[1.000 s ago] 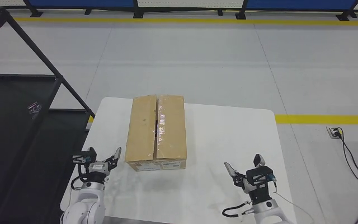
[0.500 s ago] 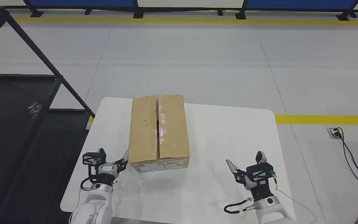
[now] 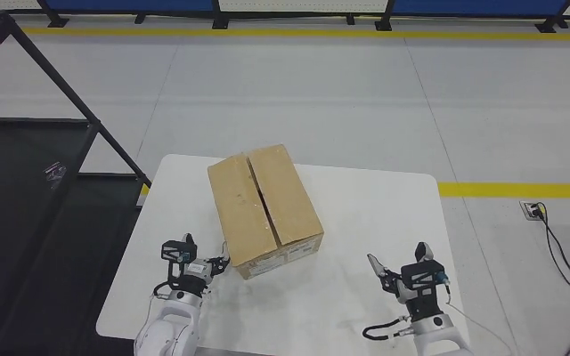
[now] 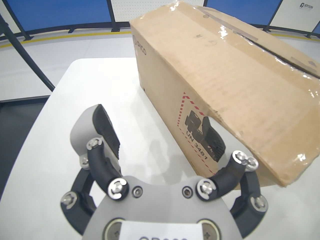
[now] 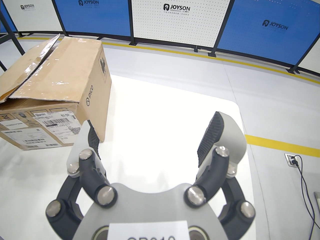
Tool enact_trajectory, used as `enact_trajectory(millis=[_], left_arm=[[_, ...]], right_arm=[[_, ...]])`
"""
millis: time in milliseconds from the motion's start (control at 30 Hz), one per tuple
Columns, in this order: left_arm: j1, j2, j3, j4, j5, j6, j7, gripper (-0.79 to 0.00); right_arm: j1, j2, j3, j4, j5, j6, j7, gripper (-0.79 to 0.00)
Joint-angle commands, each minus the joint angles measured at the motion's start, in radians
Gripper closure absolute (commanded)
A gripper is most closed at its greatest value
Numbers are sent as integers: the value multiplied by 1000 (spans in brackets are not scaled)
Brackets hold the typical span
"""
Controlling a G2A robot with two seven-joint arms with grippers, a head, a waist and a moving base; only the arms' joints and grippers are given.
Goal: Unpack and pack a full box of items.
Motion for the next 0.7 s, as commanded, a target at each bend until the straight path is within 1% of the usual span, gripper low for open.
enact_trajectory(millis=[0,67,433,667], left_arm=[[-4,-2,6,2,1,4,1,-785],[-5,-4,4,4,-1,9,2,-785],[-4,-4,2,2,-2,10,-3,-785],[-18,-9,44,-12,63,-13,-36,-785]], right_arm=[[-6,1,9,-5,1,-7,-1,-785],[-16,2,24,-10,-17,-15,16,-785],[-15,2,34,-5,-16,-8,15,-785],[-10,0,4,-16,-61,-54,-35,-785]])
